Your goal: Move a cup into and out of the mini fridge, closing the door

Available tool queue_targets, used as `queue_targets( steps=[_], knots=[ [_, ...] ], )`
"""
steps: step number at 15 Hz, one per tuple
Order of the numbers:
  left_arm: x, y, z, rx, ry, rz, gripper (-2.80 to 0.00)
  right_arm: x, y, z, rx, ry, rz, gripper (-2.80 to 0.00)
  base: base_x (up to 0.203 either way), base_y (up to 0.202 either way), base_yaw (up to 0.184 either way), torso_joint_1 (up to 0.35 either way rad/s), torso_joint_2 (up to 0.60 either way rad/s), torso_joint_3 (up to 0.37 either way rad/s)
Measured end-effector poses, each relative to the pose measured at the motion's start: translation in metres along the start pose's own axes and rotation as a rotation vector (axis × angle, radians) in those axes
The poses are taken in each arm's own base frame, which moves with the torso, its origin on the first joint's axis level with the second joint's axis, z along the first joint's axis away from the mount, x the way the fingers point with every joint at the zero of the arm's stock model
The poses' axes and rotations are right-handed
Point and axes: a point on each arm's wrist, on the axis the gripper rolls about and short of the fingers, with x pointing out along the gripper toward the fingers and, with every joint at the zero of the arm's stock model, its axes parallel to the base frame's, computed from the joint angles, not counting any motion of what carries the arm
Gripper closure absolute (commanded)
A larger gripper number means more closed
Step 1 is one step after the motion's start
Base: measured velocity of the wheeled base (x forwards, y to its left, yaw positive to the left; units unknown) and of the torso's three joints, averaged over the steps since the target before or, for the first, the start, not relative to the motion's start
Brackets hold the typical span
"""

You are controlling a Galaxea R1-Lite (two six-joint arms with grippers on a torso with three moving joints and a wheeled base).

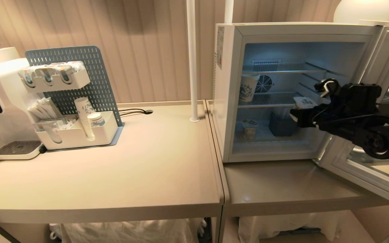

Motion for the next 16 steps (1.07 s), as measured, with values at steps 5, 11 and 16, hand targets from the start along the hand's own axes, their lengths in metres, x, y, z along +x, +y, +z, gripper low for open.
queue_targets(
  steps=[5,11,16],
  knots=[
    [0.0,0.0,0.0,0.0,0.0,-0.001,0.0,0.009,-0.002,0.02,0.005,-0.024,-0.035,0.0,0.0,0.0,0.0,0.0,0.0,0.0],
    [0.0,0.0,0.0,-0.001,0.0,0.0,0.0,0.038,0.0,0.029,0.005,-0.041,-0.083,0.0,0.0,0.0,0.0,0.0,0.0,0.0],
    [0.0,0.0,0.0,-0.001,0.0,0.001,0.0,0.062,0.005,0.033,0.003,-0.036,-0.088,0.0,0.0,0.0,0.0,0.0,0.0,0.0]
  ],
)
